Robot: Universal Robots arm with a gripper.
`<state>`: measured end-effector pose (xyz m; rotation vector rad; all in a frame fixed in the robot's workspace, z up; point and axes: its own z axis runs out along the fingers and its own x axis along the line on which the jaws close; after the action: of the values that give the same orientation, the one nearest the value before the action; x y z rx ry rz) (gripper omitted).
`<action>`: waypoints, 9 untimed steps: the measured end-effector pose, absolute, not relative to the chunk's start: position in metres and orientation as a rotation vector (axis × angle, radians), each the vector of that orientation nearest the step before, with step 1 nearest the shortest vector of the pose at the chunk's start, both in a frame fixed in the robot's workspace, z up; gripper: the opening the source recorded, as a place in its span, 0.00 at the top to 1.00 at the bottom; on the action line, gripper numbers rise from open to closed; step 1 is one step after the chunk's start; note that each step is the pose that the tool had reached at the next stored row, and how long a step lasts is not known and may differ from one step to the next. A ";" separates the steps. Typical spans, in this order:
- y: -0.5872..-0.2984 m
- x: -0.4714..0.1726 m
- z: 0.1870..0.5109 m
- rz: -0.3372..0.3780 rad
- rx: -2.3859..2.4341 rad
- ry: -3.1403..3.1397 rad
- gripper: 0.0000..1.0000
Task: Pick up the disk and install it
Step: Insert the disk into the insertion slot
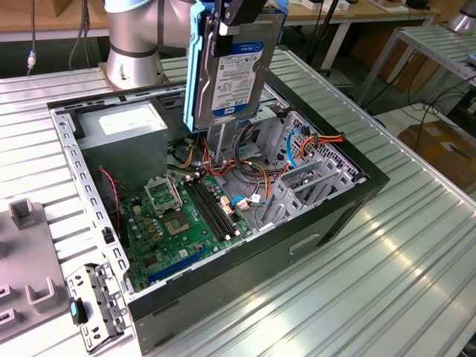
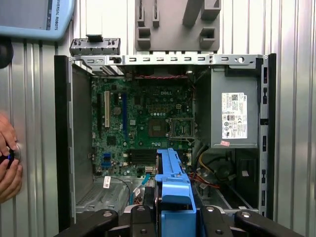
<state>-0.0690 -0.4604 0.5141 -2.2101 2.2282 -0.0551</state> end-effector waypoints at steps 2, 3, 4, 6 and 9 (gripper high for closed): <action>-0.460 -0.065 0.514 -0.055 -2.210 2.228 0.63; -0.460 -0.064 0.514 -0.055 -2.210 2.228 0.63; -0.460 -0.064 0.514 -0.055 -2.210 2.228 0.63; -0.461 -0.064 0.514 -0.055 -2.210 2.228 0.63; -0.465 -0.064 0.514 -0.055 -2.210 2.228 0.63</action>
<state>-0.0638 -0.4649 0.5138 -2.2102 2.2281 -0.0552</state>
